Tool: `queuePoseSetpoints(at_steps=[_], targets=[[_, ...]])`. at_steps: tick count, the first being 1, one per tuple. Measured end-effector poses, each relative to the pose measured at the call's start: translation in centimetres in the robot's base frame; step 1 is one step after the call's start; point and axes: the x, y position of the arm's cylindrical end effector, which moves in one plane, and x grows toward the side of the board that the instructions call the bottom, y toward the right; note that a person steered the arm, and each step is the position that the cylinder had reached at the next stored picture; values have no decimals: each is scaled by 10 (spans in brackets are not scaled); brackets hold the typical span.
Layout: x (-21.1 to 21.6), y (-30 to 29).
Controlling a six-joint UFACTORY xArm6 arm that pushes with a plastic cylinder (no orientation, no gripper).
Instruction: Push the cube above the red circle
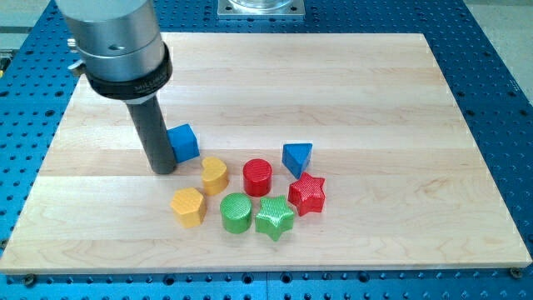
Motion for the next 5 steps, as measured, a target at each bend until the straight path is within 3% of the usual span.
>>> queuePoseSetpoints(at_steps=[2,4,5], targets=[[-21,15],[-29,-24],[-84,-10]])
